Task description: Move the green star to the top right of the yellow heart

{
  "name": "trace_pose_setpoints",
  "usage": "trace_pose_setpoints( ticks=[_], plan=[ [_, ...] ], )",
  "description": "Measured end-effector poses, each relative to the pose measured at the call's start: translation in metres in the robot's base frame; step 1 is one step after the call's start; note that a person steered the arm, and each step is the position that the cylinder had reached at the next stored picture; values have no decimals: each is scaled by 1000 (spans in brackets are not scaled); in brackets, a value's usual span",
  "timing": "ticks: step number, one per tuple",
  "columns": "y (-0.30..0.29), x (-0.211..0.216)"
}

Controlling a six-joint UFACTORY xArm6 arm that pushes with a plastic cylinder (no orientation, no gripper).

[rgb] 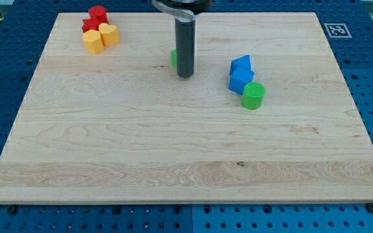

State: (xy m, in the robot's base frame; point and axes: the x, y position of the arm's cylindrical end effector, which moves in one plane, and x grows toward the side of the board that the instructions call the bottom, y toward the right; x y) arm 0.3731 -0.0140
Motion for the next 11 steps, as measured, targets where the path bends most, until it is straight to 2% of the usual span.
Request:
trace_pose_setpoints(
  ticks=[3, 6, 8, 9, 11],
  plan=[
    [-5, -8],
    [-35, -18],
    [4, 9],
    [30, 7],
    [48, 24]
  ],
)
